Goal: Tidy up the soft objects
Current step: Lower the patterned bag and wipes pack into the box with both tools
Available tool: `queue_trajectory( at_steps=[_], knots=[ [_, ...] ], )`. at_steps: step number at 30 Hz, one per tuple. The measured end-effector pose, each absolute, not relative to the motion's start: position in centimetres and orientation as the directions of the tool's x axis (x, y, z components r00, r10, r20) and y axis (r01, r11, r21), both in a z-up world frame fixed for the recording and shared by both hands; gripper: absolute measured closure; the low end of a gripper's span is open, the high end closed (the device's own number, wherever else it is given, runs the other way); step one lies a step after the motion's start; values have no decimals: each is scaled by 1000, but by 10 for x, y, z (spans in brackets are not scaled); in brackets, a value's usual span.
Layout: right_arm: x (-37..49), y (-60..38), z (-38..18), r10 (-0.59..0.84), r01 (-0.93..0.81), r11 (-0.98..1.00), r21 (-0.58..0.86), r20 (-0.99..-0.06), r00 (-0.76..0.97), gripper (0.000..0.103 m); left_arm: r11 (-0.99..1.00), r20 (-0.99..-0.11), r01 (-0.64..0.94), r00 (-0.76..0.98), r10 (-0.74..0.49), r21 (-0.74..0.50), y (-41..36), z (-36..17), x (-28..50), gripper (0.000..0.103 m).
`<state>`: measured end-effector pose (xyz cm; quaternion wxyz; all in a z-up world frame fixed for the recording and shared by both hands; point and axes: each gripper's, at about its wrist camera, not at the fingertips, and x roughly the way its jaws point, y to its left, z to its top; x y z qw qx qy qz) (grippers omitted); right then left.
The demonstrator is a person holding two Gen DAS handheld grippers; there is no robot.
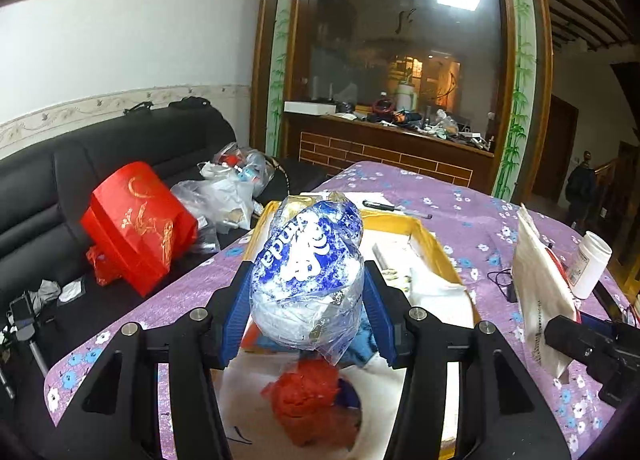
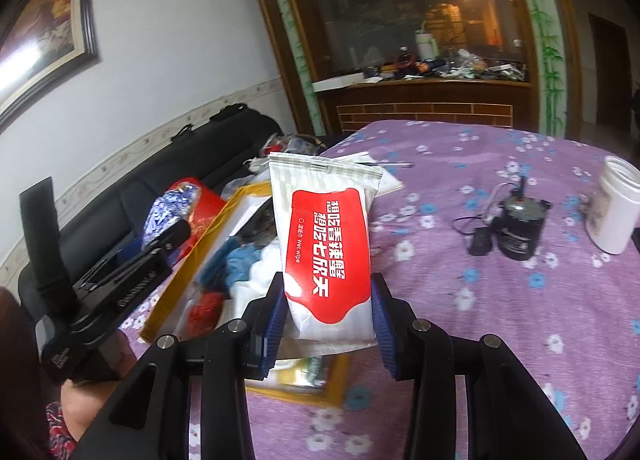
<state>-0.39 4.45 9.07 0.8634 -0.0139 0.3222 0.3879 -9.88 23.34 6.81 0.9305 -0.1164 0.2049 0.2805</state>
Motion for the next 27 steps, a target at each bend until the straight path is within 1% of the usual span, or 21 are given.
queue_trajectory(
  at_steps=[13, 27],
  knots=[
    [-2, 91, 72, 664, -702, 664, 257, -633, 397, 62, 838, -496, -540, 751, 436, -81, 229, 54, -91, 51],
    [11, 116, 60, 638, -706, 671, 226, -661, 395, 62, 838, -517, -544, 732, 444, -49, 233, 50, -88, 51]
  ],
)
